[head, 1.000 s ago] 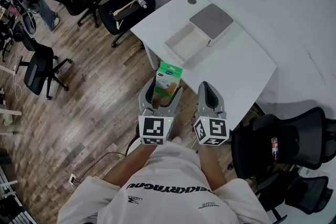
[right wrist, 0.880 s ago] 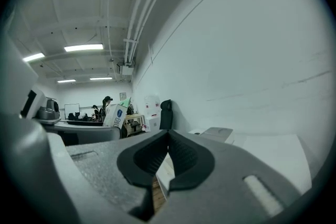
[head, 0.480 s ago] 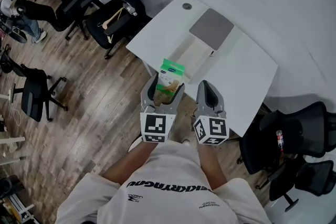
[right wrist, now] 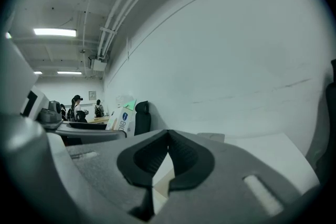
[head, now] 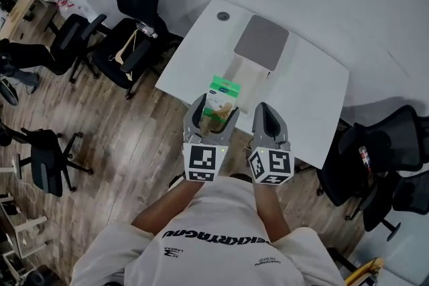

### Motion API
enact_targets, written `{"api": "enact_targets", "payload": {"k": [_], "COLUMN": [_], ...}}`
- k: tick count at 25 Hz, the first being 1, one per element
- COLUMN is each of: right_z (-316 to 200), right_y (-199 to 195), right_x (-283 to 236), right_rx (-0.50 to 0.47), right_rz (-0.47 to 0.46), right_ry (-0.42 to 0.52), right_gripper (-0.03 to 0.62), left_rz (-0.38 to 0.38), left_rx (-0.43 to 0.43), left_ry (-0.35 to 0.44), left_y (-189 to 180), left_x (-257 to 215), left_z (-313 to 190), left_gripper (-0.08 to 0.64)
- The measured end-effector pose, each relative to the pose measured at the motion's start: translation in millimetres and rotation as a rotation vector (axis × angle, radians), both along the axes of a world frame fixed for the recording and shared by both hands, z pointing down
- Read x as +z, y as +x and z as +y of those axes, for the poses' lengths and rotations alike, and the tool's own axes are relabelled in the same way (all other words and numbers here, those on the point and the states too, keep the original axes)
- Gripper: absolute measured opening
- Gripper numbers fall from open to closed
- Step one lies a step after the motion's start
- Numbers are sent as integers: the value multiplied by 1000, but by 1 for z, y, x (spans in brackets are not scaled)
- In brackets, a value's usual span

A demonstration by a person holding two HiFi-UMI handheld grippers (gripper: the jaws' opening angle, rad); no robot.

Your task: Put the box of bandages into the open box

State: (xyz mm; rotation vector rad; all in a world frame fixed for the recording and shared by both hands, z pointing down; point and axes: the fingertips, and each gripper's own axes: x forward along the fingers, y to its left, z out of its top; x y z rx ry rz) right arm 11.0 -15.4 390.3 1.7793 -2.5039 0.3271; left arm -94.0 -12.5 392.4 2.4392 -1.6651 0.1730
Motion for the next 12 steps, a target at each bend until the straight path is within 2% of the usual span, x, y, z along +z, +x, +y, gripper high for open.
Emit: {"api": "enact_targets", "payload": {"k": [7,12], "right_z": [-10,-18], "right_y": [1,18], "right_x": [3,12], "right_rx": [91,124], "right_rz": [13,12], "right_ry": [-24,-49], "right_gripper": [-2,-2], "left_rz": [0,-11], "left_rx": [87,117], "left_ry": [-36,-66], "left_y": [1,16], "left_x": [8,20], "left_z": [-21,-32], "left_gripper": [365,364]}}
